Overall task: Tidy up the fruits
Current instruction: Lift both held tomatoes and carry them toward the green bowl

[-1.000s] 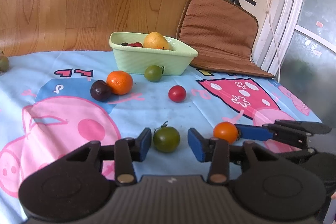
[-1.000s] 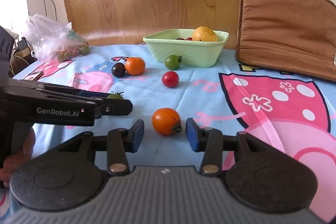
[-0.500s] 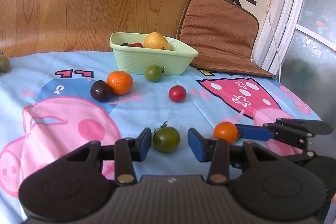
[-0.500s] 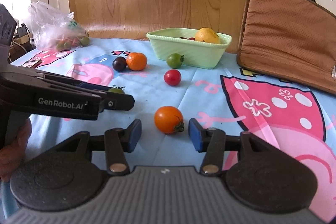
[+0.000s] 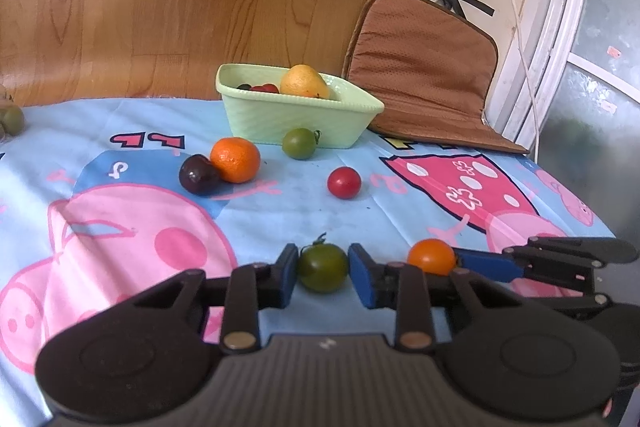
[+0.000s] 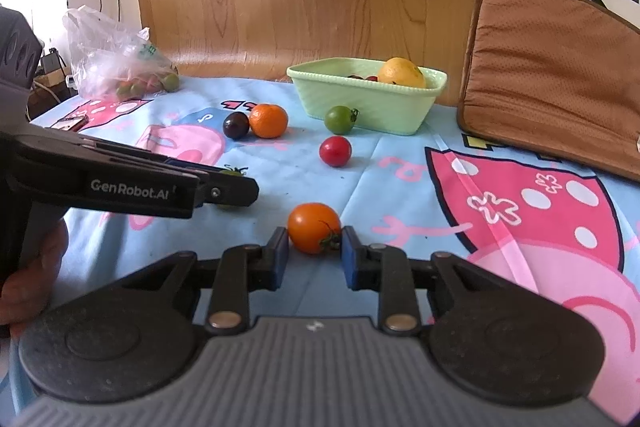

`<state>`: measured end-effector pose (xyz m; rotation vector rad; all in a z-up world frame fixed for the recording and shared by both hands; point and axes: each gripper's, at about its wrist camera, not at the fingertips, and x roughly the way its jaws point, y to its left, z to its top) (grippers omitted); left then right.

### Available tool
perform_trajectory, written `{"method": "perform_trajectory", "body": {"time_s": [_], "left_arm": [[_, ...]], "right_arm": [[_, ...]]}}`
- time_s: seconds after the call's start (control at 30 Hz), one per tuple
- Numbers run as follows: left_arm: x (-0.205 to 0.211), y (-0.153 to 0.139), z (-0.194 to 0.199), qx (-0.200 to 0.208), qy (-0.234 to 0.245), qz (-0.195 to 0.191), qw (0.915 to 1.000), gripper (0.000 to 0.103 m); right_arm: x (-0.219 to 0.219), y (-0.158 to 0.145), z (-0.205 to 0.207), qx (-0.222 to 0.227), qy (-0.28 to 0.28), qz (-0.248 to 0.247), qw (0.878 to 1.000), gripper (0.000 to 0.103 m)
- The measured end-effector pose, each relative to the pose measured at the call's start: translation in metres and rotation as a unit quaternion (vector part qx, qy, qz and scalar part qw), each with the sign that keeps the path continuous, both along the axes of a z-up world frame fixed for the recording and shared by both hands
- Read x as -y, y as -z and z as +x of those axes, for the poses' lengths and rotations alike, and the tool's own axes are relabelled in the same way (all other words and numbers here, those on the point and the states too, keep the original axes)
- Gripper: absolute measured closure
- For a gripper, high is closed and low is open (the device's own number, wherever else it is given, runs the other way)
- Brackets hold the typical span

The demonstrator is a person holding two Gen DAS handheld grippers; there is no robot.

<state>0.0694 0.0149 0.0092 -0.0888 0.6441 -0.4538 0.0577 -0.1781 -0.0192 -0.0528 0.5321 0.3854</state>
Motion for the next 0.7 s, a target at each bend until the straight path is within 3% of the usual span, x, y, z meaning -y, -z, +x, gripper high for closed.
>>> {"method": "perform_trajectory", "body": {"time_s": [0.37,0.5,0.7], "left_arm": [[-0.002,-0.001,0.0,0.003,-0.001,-0.006,1.0,0.075],[-0.007,-0.002,0.004,-0.01,0.004,-0.026,0.9996,0.075],[-0.016,-0.031,0.032,0.013,0.002,-0.05,0.9987,0.075]], "right_arm": [[0.001,0.0,0.0,-0.004,-0.001,0.006,1.0,0.072],[0.003,-0.002,0.003,-0.003,-0.004,0.013,1.0,0.072],[0.012,-0.024,0.032,0.033,0.001,0.02,0.999,0.072]]}}
